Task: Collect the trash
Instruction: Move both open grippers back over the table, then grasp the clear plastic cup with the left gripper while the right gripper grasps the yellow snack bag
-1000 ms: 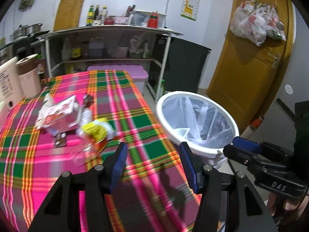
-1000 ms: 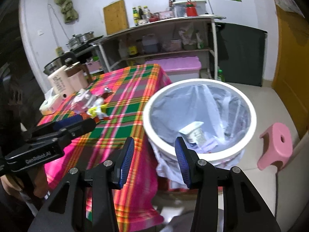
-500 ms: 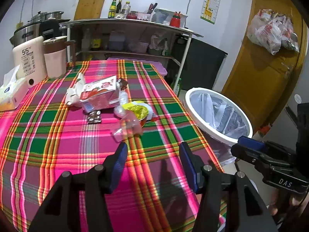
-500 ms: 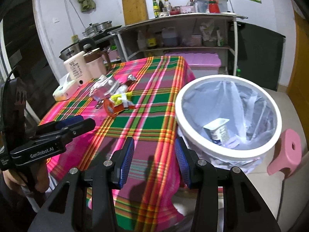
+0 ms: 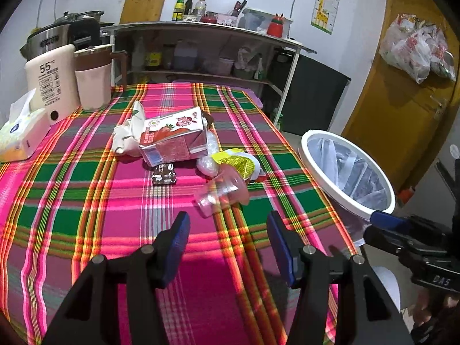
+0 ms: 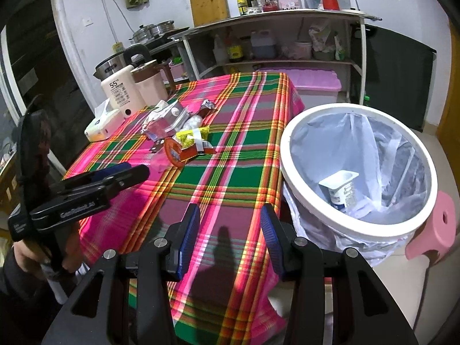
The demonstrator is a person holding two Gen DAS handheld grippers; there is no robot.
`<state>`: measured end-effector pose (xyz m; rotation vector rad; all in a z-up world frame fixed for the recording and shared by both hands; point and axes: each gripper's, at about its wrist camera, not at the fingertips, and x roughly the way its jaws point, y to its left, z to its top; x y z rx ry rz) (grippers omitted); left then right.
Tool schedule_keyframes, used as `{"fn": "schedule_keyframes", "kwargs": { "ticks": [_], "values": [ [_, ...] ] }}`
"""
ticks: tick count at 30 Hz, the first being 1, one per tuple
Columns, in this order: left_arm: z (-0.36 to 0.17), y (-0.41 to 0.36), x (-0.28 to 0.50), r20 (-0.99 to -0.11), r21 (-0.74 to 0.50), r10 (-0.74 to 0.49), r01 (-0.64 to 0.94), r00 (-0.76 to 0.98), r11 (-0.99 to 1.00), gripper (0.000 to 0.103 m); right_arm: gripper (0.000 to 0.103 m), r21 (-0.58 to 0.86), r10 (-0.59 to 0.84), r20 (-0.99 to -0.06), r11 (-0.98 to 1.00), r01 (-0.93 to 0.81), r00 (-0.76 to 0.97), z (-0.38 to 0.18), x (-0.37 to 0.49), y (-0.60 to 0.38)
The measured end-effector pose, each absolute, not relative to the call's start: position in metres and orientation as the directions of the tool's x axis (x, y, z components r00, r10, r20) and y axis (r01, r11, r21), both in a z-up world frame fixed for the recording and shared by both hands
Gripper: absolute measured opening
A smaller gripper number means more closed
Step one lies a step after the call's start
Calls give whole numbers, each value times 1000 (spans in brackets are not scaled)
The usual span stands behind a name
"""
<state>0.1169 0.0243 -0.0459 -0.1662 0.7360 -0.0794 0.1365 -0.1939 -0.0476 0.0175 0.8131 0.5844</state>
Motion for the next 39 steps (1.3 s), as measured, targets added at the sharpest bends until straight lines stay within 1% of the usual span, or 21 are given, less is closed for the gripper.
{"fn": "schedule_keyframes", "kwargs": {
  "ticks": [7,13,17,21,24,30,39],
  "values": [
    [-50,24,139,-674,-166,-139,35,725,985,58,45,235,494,-682,846,-479,539,-50,143,-192],
    [-57,25,154,-691,-191,-153,26,706,981,58,45,234,491,-689,847,-477,533,-52,149,-190],
    [-64,30,161,-718,-233,-171,-2,675,972,58,45,233,487,-695,848,-476,528,-54,153,-187],
    [-63,31,159,-707,-249,-183,2,683,969,58,45,232,487,-700,847,-479,523,-56,156,-183],
    [-64,32,159,-705,-266,-195,1,682,964,52,45,233,486,-705,847,-478,516,-58,159,-180],
    [-62,38,155,-693,-290,-199,-15,693,957,52,45,229,485,-709,845,-483,512,-58,161,-175],
    [-56,48,139,-682,-277,-173,-31,711,960,52,45,222,495,-706,833,-507,506,-56,170,-158]
  ]
}}
